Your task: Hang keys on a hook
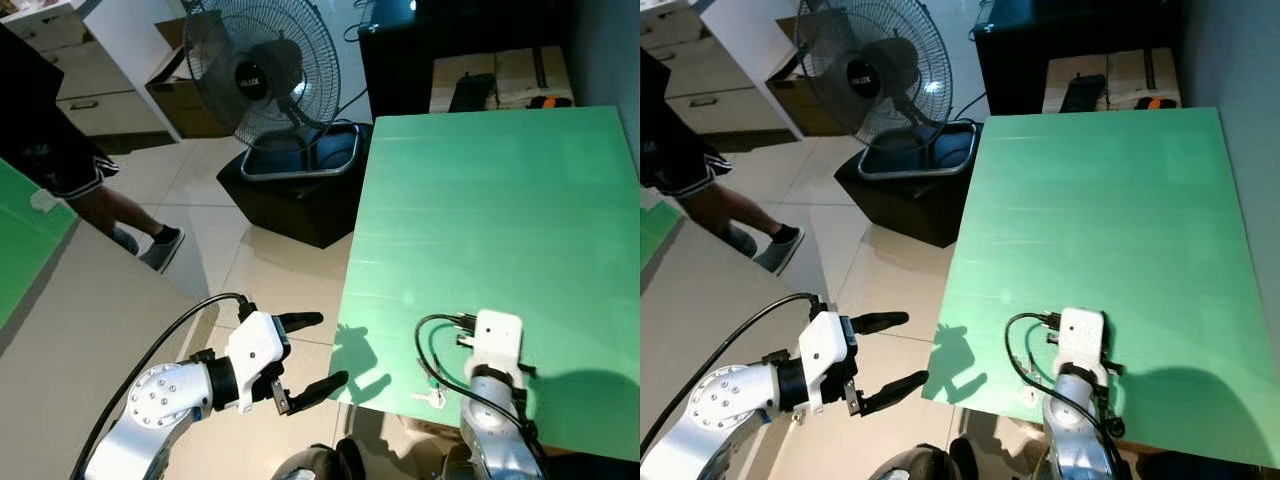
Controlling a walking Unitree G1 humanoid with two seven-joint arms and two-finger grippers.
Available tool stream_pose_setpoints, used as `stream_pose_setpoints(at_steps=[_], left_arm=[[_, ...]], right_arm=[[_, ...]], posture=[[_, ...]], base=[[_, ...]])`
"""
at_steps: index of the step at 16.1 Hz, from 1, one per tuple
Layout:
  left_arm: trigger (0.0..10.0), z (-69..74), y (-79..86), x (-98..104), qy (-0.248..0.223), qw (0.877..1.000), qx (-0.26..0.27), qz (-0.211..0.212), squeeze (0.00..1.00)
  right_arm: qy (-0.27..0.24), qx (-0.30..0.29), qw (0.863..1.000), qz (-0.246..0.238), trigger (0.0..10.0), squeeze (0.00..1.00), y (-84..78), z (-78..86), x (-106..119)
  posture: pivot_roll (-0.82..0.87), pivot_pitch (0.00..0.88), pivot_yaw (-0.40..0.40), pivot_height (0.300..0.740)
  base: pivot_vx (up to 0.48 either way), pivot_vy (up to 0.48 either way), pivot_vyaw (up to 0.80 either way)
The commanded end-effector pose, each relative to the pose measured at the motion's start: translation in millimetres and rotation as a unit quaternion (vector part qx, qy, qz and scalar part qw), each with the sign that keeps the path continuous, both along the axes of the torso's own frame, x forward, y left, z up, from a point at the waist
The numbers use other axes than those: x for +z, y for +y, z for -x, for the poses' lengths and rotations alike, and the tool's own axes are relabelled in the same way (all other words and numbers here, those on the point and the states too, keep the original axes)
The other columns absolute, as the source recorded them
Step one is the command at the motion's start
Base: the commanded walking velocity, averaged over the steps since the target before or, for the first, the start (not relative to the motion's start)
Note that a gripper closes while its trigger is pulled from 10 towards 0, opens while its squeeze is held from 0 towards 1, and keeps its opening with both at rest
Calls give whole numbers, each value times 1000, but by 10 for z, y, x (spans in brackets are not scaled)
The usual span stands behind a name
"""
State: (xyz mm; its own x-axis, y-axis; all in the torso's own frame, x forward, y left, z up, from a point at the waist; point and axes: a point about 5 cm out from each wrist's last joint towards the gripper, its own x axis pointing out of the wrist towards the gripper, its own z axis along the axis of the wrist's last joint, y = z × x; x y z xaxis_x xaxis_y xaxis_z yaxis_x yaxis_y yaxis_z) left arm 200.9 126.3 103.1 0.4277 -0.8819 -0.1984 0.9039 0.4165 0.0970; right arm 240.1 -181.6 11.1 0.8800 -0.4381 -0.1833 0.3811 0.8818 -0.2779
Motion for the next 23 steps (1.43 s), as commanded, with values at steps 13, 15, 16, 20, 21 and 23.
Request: stream_pose_setpoints(at_steps=[13, 15, 16, 20, 21, 23], left_arm=[[10000, 40, 181, 82, 2, 1000, 14, -18, 0], [10000, 38, 176, 80, 2, 1000, 13, -18, 0], [10000, 38, 173, 78, 2, 1000, 13, -18, 0], [10000, 29, 148, 62, 8, 1000, 11, -13, 0], [10000, 26, 143, 60, 8, 1000, 11, -13, 0], [10000, 23, 136, 58, 9, 1000, 11, -11, 0]], right_arm=[[70, -53, 996, -18, 0, 0, 143, 218, -336], [54, -63, 996, -23, 0, 0, 142, 194, -294], [49, -64, 997, -22, 0, 0, 144, 188, -279], [-22, -52, 998, 5, 0, 0, 146, 55, 23], [-41, -44, 998, 15, 0, 0, 147, 14, 122], [-44, -39, 998, 9, 0, 0, 156, -19, 172]], posture=[[-63, 186, 316, 740], [-65, 189, 319, 740], [-67, 188, 319, 740], [-79, 190, 321, 740], [-84, 191, 322, 740], [-91, 197, 321, 740]], base=[[0, 0, 0], [0, 0, 0], [0, 0, 0], [0, 0, 0], [0, 0, 0], [0, 0, 0]])
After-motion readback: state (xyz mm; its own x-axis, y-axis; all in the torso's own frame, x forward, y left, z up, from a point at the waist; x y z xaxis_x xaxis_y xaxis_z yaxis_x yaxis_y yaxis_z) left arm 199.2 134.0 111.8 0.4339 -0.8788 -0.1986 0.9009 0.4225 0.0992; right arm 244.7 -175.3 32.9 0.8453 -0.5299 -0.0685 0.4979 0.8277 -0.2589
